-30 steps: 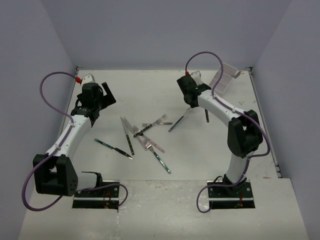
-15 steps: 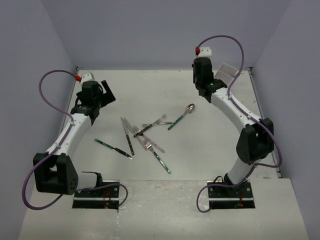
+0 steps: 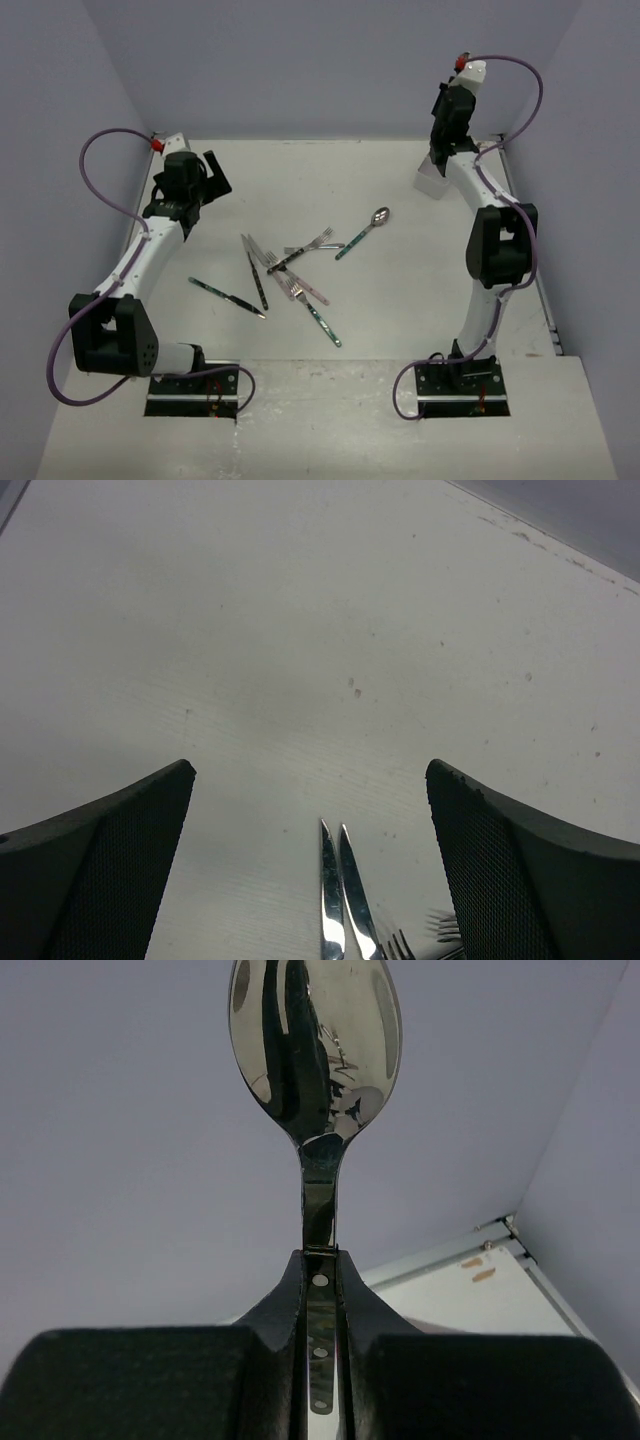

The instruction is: Sort the eating utensils into containers

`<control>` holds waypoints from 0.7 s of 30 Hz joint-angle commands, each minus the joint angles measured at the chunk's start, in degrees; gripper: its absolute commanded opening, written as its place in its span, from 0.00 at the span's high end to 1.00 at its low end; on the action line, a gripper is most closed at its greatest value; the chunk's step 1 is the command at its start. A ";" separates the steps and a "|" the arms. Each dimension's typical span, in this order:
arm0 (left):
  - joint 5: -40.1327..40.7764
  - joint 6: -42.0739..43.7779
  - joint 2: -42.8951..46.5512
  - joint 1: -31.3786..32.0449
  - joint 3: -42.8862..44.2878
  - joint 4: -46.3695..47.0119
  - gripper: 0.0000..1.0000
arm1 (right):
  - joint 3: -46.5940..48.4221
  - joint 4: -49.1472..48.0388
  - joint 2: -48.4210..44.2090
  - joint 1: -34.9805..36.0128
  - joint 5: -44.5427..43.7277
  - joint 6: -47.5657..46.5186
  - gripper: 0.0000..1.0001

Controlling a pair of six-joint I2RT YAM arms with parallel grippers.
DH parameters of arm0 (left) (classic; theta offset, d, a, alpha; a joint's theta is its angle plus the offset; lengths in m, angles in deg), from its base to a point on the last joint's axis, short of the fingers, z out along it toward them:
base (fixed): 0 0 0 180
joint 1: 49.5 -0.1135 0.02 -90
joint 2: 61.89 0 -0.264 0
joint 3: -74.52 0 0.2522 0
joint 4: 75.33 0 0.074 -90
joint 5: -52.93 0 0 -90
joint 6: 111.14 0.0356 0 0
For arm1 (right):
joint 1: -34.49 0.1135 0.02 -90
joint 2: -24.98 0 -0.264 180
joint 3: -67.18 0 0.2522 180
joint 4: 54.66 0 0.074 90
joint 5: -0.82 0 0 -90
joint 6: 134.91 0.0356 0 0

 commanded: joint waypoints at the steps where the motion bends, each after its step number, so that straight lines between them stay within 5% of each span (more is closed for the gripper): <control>1: -0.07 1.45 -1.24 -0.16 3.17 1.69 0.00 | 7.23 -7.62 5.12 -0.79 -3.35 -2.75 0.98; 7: 0.89 1.89 -2.64 -0.16 4.83 0.73 0.00 | 11.46 -8.68 10.32 -2.63 -4.76 -2.67 0.98; 21: 0.63 2.24 -3.17 -0.16 5.10 0.37 0.00 | 3.73 -8.77 9.09 -5.80 -2.74 1.64 0.97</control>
